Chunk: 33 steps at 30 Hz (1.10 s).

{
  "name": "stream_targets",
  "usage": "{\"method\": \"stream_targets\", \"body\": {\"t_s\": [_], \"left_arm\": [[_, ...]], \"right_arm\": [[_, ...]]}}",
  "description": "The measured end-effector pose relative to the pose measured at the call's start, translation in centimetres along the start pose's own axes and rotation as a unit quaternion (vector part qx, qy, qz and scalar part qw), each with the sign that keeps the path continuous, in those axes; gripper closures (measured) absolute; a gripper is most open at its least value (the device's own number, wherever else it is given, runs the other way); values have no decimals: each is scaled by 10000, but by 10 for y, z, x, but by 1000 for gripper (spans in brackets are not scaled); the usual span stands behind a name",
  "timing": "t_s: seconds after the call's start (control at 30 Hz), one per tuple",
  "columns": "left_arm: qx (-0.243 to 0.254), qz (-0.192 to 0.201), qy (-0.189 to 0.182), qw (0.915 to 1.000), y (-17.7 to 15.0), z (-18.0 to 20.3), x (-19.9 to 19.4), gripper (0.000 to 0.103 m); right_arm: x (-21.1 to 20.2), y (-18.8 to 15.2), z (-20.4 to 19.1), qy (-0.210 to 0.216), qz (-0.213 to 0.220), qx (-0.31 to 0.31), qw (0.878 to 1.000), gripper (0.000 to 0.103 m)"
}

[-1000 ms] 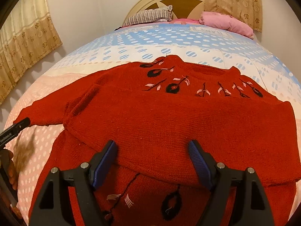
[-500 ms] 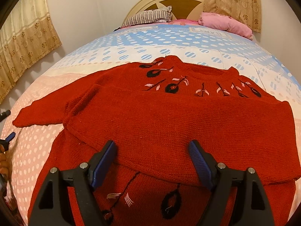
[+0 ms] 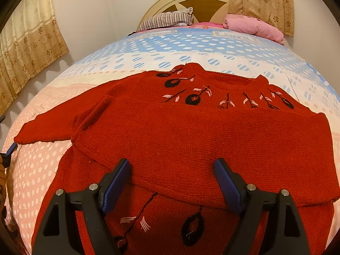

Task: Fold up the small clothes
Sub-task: 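Move the left tool to the other sleeve cuff and close on it, then lift the cuff with the left tool, fold the sleeve over the body, release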

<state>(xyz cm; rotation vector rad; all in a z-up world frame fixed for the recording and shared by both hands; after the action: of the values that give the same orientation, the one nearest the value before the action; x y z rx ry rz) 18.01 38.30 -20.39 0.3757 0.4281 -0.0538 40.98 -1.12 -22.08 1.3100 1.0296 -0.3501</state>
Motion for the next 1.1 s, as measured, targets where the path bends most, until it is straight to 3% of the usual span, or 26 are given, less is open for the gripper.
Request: {"method": "stream_targets", "body": {"t_s": [0.27,0.4,0.77,0.87,0.97,1.07,1.1], "left_arm": [[14,-208,559,9982,-6,1,10,0],[256,-263,817,9960,-11,1,18,0],[411,196,804,9957,9,3,25,1],[562,169,866,9945,9,0,26,16],[556,85,896,9944,12,-5,29,41],[457,-39,871,9951,16,-12,32,74],[455,-94,861,9952,16,-13,33,90]], "right_arm": [[-1,-1,1,-23,11,13,10000,20],[-1,-1,1,-27,13,19,10000,20],[-2,-1,2,-14,38,73,10000,19],[-2,-1,1,-32,32,58,10000,19],[-2,-1,1,-31,32,60,10000,19],[-2,-1,1,-36,31,56,10000,19],[-2,-1,2,-32,31,58,10000,19]]}}
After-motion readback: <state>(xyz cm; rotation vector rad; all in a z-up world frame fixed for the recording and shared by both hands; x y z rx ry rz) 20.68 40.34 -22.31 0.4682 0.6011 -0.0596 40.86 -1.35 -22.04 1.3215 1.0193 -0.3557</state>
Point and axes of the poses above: each gripper's, at about its wrist camera, not at the fingertips, and x roughly the way its jaws point, z to its right, y to its top, the point moved 8 cm from there along x, roughly the way its jaws point, and after that the axes turned 6 degrees about -z, right-handed, at the moved point
